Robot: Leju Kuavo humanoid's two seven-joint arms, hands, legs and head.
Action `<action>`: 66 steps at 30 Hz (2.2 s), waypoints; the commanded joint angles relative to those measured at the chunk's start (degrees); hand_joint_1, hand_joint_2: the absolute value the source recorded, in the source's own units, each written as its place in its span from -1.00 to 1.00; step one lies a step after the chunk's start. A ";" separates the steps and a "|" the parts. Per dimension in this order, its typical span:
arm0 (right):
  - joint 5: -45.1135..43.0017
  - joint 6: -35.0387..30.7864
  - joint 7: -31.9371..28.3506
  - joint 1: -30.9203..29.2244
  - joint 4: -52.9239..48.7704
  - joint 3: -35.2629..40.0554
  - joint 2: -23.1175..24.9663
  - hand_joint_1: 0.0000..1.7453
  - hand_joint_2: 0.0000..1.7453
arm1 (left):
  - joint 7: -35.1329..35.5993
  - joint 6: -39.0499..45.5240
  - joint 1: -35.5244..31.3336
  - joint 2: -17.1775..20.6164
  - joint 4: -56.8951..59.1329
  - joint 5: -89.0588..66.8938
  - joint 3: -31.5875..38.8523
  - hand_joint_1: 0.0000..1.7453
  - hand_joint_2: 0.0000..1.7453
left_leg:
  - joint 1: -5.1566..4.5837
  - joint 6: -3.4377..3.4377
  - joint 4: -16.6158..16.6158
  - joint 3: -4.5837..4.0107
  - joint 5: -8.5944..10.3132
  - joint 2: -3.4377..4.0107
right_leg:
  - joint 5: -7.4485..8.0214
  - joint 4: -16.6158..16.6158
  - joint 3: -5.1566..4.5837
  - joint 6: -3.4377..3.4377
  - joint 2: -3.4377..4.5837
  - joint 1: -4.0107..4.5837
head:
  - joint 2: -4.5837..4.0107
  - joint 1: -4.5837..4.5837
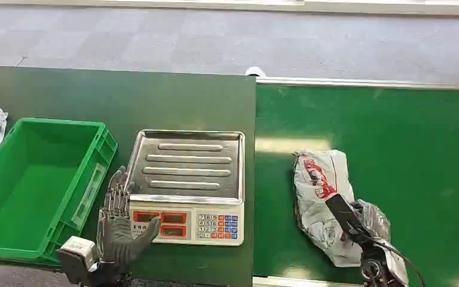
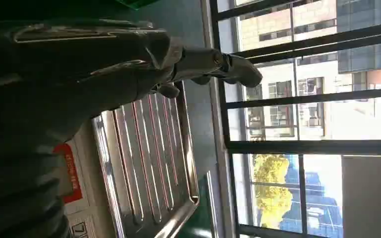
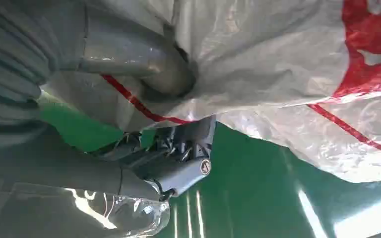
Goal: Moved the parcel from conveyor to table for the left to box.
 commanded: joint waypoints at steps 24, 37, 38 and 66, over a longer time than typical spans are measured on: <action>-9.81 -14.77 -12.20 -7.54 -18.86 6.58 4.79 1.00 1.00 | -2.93 0.56 -2.70 1.22 5.22 1.26 -2.57 -1.00 1.00 | -0.03 0.08 -0.05 0.05 0.06 0.08 | 0.03 -0.02 0.02 -0.09 0.01 -0.01 | 0.00 0.00; -18.89 4.27 -16.56 -25.23 15.68 25.22 15.75 1.00 1.00 | 0.15 -3.57 -16.55 -2.38 10.48 -0.34 -1.27 -1.00 1.00 | 0.06 0.00 -0.12 0.16 0.26 0.25 | 0.20 -0.05 0.05 -0.23 0.18 0.09 | 0.00 0.00; -19.21 4.87 -17.23 -25.15 16.77 26.08 16.20 1.00 1.00 | 0.22 -3.66 -17.11 -2.68 11.02 -0.44 -1.19 -1.00 1.00 | 0.07 -0.01 -0.08 0.17 0.22 0.24 | 0.17 -0.02 0.07 -0.20 0.19 0.10 | 0.00 0.00; -26.03 -4.89 -22.20 -24.06 15.54 20.56 15.98 -1.00 1.00 | 0.75 -0.86 -12.60 -3.48 7.81 -2.55 3.11 -1.00 1.00 | 0.02 0.00 -0.03 -0.11 0.22 0.01 | 0.12 0.04 -0.12 -0.18 -0.02 0.05 | 0.00 0.00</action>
